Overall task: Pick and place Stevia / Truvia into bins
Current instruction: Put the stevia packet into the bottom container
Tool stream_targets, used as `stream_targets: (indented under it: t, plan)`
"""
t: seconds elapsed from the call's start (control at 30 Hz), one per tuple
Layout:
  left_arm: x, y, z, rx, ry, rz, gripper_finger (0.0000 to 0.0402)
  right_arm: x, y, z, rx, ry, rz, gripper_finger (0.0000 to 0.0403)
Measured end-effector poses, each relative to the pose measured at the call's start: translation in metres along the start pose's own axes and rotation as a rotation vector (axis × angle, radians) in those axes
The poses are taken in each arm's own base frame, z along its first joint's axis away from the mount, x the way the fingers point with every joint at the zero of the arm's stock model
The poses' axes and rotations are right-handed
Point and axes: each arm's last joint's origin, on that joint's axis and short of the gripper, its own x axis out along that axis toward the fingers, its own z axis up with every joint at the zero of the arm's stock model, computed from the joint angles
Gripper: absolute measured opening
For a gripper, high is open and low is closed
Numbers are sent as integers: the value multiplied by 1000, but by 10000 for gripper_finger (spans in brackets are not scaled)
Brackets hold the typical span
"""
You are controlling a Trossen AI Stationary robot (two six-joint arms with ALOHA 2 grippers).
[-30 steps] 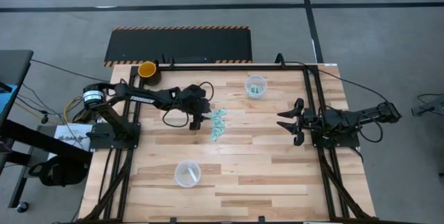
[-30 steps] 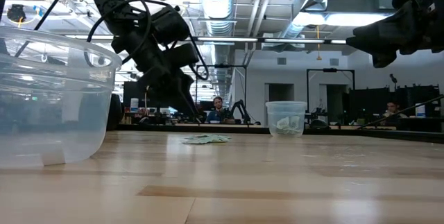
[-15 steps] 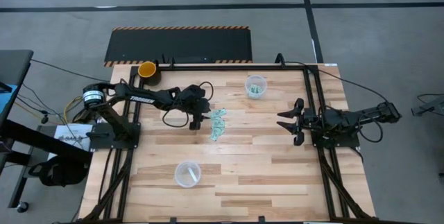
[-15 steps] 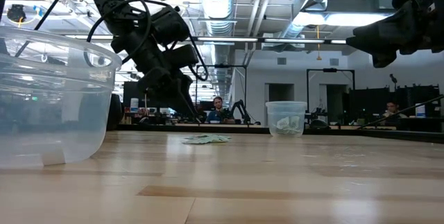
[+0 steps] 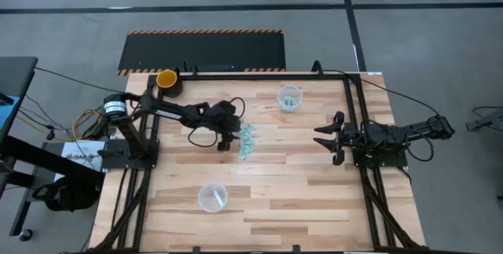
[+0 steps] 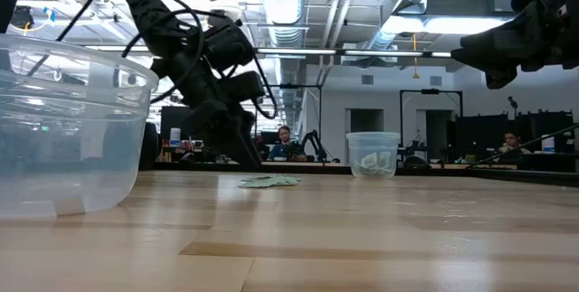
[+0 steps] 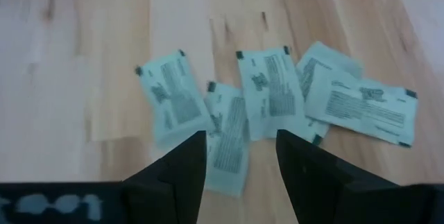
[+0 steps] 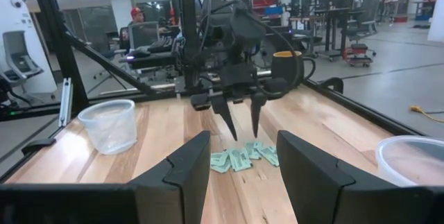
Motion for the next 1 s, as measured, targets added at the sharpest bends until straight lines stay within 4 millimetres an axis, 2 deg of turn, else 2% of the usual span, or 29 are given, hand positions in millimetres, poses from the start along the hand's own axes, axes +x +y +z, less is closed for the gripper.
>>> stream_targets:
  t: [0.3,1.0]
  plan:
    - [16,3,-1,-7,33,-39,163,0,0,0,1,-2,-1,159]
    - [15,5,-3,-12,66,-1,163,0,0,0,1,-2,-2,159]
